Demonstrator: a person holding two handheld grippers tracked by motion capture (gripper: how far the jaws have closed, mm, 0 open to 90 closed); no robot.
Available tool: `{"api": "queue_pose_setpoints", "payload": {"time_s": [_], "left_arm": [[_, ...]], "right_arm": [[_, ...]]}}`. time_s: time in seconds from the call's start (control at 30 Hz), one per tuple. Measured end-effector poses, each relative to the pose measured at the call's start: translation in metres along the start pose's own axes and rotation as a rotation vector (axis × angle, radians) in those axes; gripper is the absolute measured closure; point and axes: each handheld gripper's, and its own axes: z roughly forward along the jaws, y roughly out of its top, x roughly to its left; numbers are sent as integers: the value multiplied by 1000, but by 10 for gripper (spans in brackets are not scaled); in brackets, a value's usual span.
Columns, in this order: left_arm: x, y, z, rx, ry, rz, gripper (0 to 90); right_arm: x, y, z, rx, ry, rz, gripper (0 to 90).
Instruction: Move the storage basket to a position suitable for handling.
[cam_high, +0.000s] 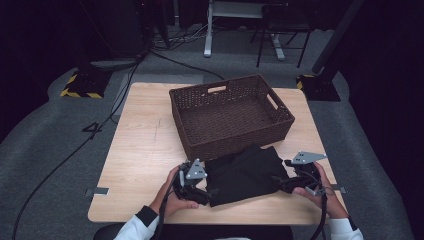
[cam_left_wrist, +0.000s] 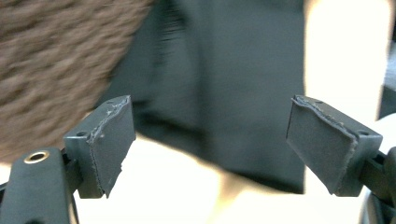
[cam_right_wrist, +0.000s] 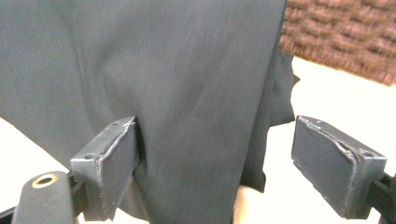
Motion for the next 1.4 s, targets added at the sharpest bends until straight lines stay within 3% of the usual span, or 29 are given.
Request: {"api": "queue_pose_setpoints", "payload": {"time_s": [0.1, 0.2, 0.23, 0.3, 0.37, 0.53, 0.63, 0.73, 0.87, 1.0, 1.2, 1.27, 1.33, 1.4], "left_arm": [[-7, -1, 20, 57, 11, 11, 175], [-1, -5, 34, 92, 13, -30, 162], [2, -7, 36, 95, 5, -40, 156], [10, -9, 39, 108, 32, -58, 155], [16, -11, 41, 102, 32, -73, 131], [24, -9, 46, 119, 51, -59, 36], [28, -8, 47, 129, 49, -61, 5], [30, -7, 49, 124, 32, -48, 0], [31, -8, 49, 110, 24, -37, 0], [31, -9, 48, 113, 22, -37, 0], [27, -10, 46, 126, 25, -40, 0], [28, -12, 47, 92, 21, -34, 0], [28, -11, 48, 96, 24, -36, 0], [30, -12, 48, 93, 16, -23, 3]], "right_arm": [[-3, 12, 5, -14, -5, -37, 158], [-10, 17, 19, 16, 14, -58, 154], [-13, 17, 24, 31, 26, -55, 137], [-22, 16, 39, 62, 60, -21, 0], [-29, 14, 46, 72, 85, -3, 3], [-40, 8, 56, 109, 177, 14, 0], [-41, 6, 58, 80, 181, 25, 0], [-35, 4, 58, 72, 174, 5, 1], [-11, 5, 63, 63, 188, -60, 3], [9, 9, 66, 86, 154, -94, 10], [15, 9, 61, 82, 150, -81, 145], [19, 9, 59, 69, 169, -90, 271], [25, 9, 57, 56, 198, -97, 405], [29, 9, 56, 59, 217, -111, 452]]}}
